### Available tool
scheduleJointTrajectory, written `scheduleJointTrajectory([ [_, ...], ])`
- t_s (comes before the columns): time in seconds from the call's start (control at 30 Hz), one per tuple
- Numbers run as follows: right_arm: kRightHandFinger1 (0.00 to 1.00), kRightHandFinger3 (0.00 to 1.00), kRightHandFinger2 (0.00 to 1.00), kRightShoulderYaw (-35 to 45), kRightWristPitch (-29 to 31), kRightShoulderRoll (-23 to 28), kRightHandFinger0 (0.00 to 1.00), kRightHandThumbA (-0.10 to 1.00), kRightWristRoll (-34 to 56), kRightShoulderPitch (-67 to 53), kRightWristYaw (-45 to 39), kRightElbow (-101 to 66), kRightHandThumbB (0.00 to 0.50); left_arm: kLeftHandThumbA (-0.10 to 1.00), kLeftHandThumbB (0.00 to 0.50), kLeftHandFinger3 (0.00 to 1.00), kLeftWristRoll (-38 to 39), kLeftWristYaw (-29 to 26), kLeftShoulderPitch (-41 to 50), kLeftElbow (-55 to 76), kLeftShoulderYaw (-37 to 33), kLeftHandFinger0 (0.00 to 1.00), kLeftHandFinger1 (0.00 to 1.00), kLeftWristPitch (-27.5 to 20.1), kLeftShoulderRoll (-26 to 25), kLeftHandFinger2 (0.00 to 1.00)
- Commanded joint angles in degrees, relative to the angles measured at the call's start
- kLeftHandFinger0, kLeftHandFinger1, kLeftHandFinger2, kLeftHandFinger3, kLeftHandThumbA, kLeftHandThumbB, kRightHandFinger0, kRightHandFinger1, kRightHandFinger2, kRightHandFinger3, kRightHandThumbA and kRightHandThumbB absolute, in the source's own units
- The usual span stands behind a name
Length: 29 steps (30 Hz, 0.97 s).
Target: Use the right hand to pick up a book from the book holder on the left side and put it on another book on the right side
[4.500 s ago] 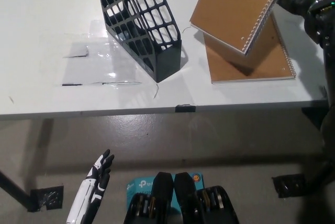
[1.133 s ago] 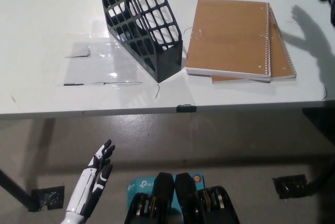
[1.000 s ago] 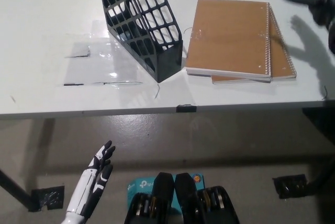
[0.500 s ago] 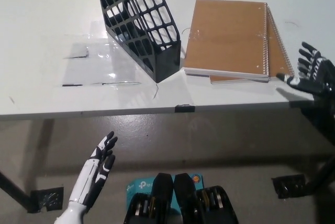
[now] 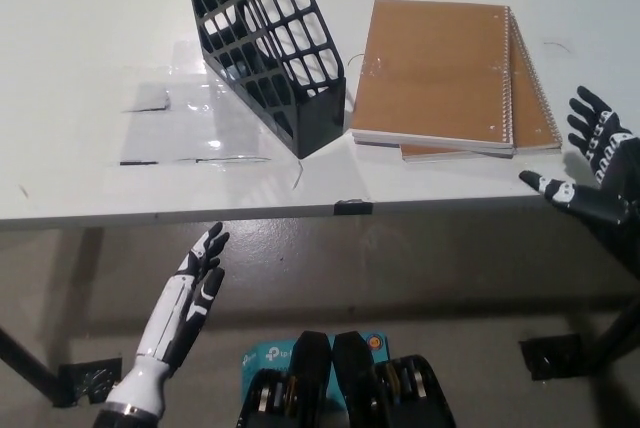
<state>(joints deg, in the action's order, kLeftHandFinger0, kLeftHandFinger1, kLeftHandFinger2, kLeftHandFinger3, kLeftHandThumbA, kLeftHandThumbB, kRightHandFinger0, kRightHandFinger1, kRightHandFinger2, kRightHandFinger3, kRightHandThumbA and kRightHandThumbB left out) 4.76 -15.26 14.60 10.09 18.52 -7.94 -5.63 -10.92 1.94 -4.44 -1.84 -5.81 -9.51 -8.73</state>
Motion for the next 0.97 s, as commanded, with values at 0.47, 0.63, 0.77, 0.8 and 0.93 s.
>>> scheduleJointTrajectory([
  [0.47, 1.0, 1.0, 1.0, -9.96, 17.36, -8.84, 1.0, 0.87, -6.56, -11.07, -1.23, -7.82, 0.217, 1.0, 0.044, 1.0, 2.69, 0.28, -0.26, 4.09, 1.15, 1.0, 1.0, -1.24, 0.37, 1.0],
  [0.63, 1.0, 1.0, 1.0, -10.59, 20.24, -8.28, 1.0, 0.84, -8.19, -10.34, -1.17, -0.11, 0.189, 1.0, 0.043, 1.0, 2.26, -0.15, 0.78, 3.91, 1.14, 1.0, 1.0, -2.1, 0.57, 1.0],
  [0.77, 1.0, 1.0, 1.0, -11.07, 20.3, -7.84, 1.0, 0.82, -9.04, -10.56, -1.57, 1.65, 0.172, 1.0, 0.044, 1.0, 2.34, -0.3, 1.66, 4.08, 1.37, 1.0, 1.0, -2.5, 0.56, 1.0],
  [0.8, 1.0, 1.0, 1.0, -11.23, 20.43, -7.73, 1.0, 0.8, -9.22, -10.51, -1.72, 2.42, 0.168, 1.0, 0.042, 1.0, 2.27, -0.32, 1.81, 4.06, 1.36, 1.0, 1.0, -2.7, 0.53, 1.0],
  [0.93, 1.0, 1.0, 1.0, -11.89, 19.88, -7.16, 1.0, 0.81, -9.95, -10.63, -2.18, 3.31, 0.18, 1.0, 0.053, 1.0, 1.96, -0.43, 2.04, 4.08, 1.38, 1.0, 1.0, -2.58, 0.53, 1.0],
])
